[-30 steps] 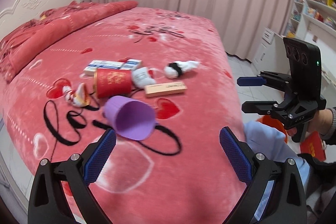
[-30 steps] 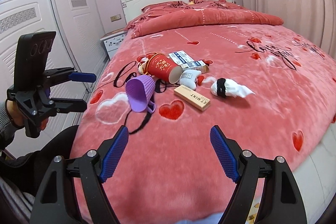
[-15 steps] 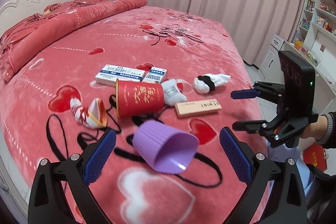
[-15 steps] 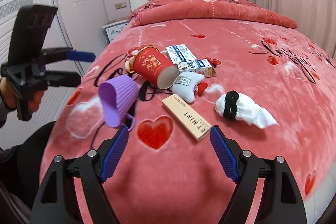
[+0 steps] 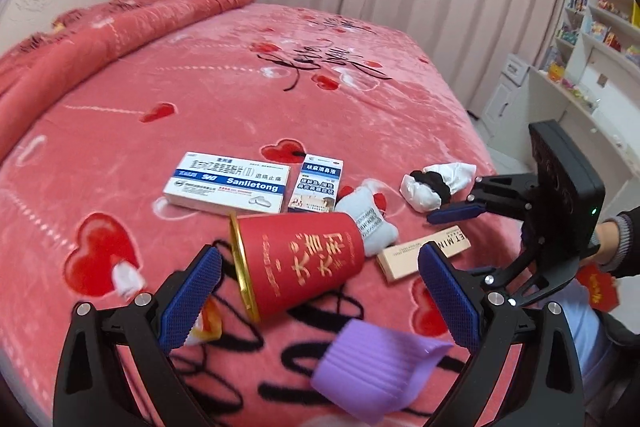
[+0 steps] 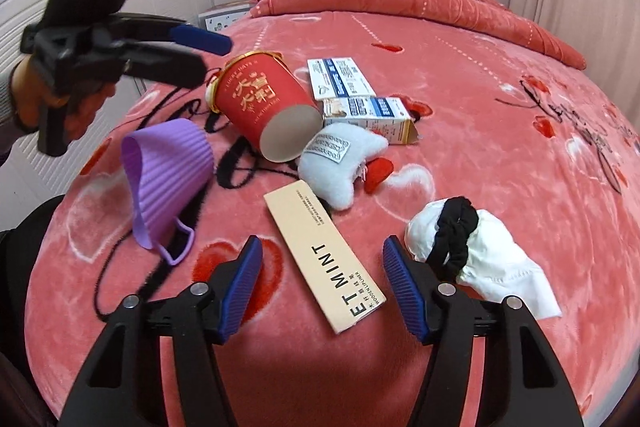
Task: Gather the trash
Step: 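Grasp the red paper cup with the left tool while the right tool grasps the ET MINT box, then carry the cup and box to the orange bucket and release both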
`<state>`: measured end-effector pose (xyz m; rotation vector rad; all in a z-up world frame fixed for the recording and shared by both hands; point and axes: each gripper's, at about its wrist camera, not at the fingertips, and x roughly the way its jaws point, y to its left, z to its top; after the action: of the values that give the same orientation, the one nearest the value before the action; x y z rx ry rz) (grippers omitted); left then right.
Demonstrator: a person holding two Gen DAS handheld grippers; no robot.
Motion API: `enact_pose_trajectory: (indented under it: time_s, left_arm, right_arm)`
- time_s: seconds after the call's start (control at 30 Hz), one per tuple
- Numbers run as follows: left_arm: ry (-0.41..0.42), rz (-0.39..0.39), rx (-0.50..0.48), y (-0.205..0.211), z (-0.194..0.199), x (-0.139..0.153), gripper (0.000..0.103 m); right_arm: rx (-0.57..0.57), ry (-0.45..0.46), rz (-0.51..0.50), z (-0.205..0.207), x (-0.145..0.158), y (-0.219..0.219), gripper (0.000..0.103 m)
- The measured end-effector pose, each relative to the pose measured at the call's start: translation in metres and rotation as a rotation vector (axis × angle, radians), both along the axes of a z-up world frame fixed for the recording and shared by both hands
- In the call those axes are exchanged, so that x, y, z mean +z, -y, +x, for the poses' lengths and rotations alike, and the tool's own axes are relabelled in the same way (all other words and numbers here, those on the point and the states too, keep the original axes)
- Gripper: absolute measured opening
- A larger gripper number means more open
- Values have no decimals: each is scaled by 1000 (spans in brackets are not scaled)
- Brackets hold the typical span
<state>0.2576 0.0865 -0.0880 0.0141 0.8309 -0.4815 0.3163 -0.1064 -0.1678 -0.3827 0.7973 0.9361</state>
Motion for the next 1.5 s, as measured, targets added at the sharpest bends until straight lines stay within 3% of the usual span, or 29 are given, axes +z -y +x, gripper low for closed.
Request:
enact_pose_trajectory:
  time_s: [0.13,0.27,0.3,0.37,0.43,0.47,0.53,0.63,0.8,1.07,1.5]
  left_arm:
    - [-34,-11,-41,-5,16,-9,96]
    - [-63,-6,-77,-1,18,-16,87]
    - [-74,-17,-85,-1,18,-18,75]
    - [-96,-22,-88,-1,18,-22,66]
    - [-111,-39,-95,-1,18,-24,40]
    - [-113,-41,-95,-2,18,-24,38]
    - [-112,-65,-111,-1,15,-21,21]
    - [-123,-52,-117,3,13,-22,4]
    - [-117,-45,-98,7,7,-20,4]
    - [-65,-34,-84,15,-12,14,4]
    - [5,-1,-191,84,-81,62,4]
  right_arm:
    - [4,-3,-11,3,-5,-1,62]
    - [11,-6,-20,6,-8,-4,55]
    - [13,-11,-20,7,-8,-4,53]
    - [12,-14,-20,8,-8,-4,49]
    - [10,-13,-23,9,-8,-4,45]
    - [9,-14,-21,10,-8,-3,41]
    - [14,-15,-19,9,-6,-2,31]
    - [30,-2,-40,5,-7,-4,29]
    - [10,6,-27,0,-3,-1,28]
    - [-18,23,23,-23,26,17,28]
    - [-121,53,89,-100,80,92,28]
